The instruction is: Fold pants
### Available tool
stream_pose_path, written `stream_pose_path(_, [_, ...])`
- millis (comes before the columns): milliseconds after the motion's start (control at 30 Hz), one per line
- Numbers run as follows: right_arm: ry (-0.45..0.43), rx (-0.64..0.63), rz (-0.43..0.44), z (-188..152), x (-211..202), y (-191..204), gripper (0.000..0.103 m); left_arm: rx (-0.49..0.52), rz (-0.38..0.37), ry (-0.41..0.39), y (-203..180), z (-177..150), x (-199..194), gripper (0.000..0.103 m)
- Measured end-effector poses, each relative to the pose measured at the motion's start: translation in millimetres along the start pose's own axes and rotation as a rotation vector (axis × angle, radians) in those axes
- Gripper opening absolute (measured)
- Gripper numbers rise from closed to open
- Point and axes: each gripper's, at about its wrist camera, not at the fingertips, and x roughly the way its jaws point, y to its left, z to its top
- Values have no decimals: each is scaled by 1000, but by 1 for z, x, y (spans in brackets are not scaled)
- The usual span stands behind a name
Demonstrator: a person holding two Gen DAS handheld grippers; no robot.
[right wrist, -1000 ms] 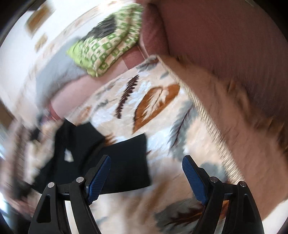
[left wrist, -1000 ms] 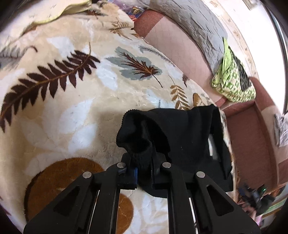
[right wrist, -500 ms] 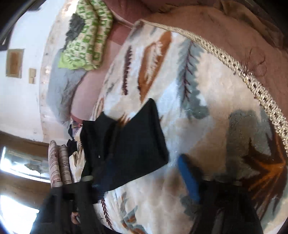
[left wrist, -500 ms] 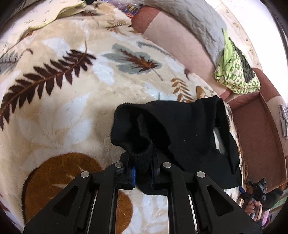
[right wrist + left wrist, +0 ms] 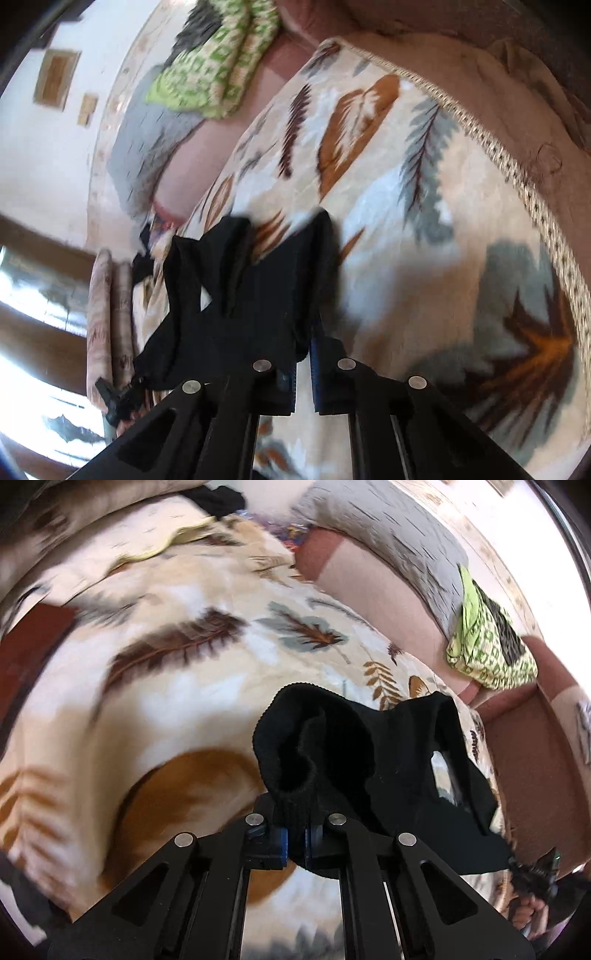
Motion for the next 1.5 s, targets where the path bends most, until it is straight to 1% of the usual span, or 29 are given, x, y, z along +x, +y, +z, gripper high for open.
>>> stream_pose_path(67, [50,-32,-24,-10,2,3,5,-54,-2,19,15,-6,-14,4])
stream_pose_path(133, [82,-44,-61,-14,8,4,5,-89,6,56,23,-7,-15,4])
stream_pose_path(167, [98,-22,-106,-14,12,-3,5,-104,17,70,23,-7,-13,5])
stream_pose_path(200, [107,0,-164,-12,16,-10,4,-126,57,82,25,-5,-9,7])
stream_pose_path(233, [87,29,-225,-10,16,-17,1,-138,95,86,27,-3,-6,9])
stream_pose_path(267, [45,38,-254,-7,11,-17,1,-168,132,86,32,-2,-4,12])
stream_pose_path(300, [-24,1,-349,-2,2,-10,5,-195,141,86,36,-1,-4,18])
stream_pose_path(333, [-79,-51,-442,1,-4,-1,5,-217,148,79,40,-1,-6,25])
stream_pose_path(367, [-145,-126,-483,5,-9,13,6,-240,158,62,43,-1,-10,29])
stream_pose_path(400, [-194,-209,-419,7,-11,30,6,-251,163,38,44,-1,-15,32])
stream_pose_path(433, [-211,-276,-337,9,-8,44,7,-247,156,11,43,-1,-20,32])
stream_pose_path(467, [-209,-343,-222,8,-1,60,15,-229,143,-21,41,-1,-26,32])
stream_pose_path(500, [-176,-372,-113,9,12,71,34,-204,132,-55,36,-2,-31,32])
stream_pose_path(533, [-123,-373,-38,9,25,77,45,-182,117,-83,33,-2,-35,33])
stream_pose_path(567, [-42,-352,15,10,45,81,52,-143,78,-122,27,-2,-41,35])
stream_pose_path(600, [18,-323,31,12,61,82,52,-111,45,-147,22,-3,-44,40])
stream_pose_path(633, [77,-287,36,15,77,82,52,-65,-8,-166,13,-4,-46,46])
stream_pose_path(667, [105,-248,26,18,91,80,52,-35,-52,-160,7,-5,-45,50])
stream_pose_path(700, [111,-218,19,22,99,77,52,-13,-92,-139,2,-6,-42,53])
stream_pose_path(767, [128,-141,-2,28,113,68,52,21,-145,-85,-5,-9,-33,53])
stream_pose_path(867, [149,-78,27,27,123,57,52,68,-198,6,-17,-17,-21,53])
stream_pose_path(933, [142,-102,63,27,124,60,49,60,-208,43,-17,-21,-16,53])
stream_pose_path(1000, [156,-139,118,28,123,66,31,6,-237,99,-11,-25,-8,53])
stream_pose_path(1033, [157,-171,121,27,122,70,28,-34,-265,132,-8,-26,-3,53])
stream_pose_path(1100, [140,-205,123,28,129,84,8,-72,-300,167,-10,-29,3,53])
stream_pose_path(1167, [94,-215,148,28,120,88,7,-88,-304,197,-15,-31,10,53])
stream_pose_path(1333, [-19,-240,265,23,83,103,6,-93,-321,300,-34,-46,28,53])
stream_pose_path(1467, [-71,-258,318,13,59,110,6,-93,-320,301,-44,-45,37,53])
stream_pose_path(1500, [-82,-256,324,11,55,109,6,-93,-333,292,-45,-44,37,43])
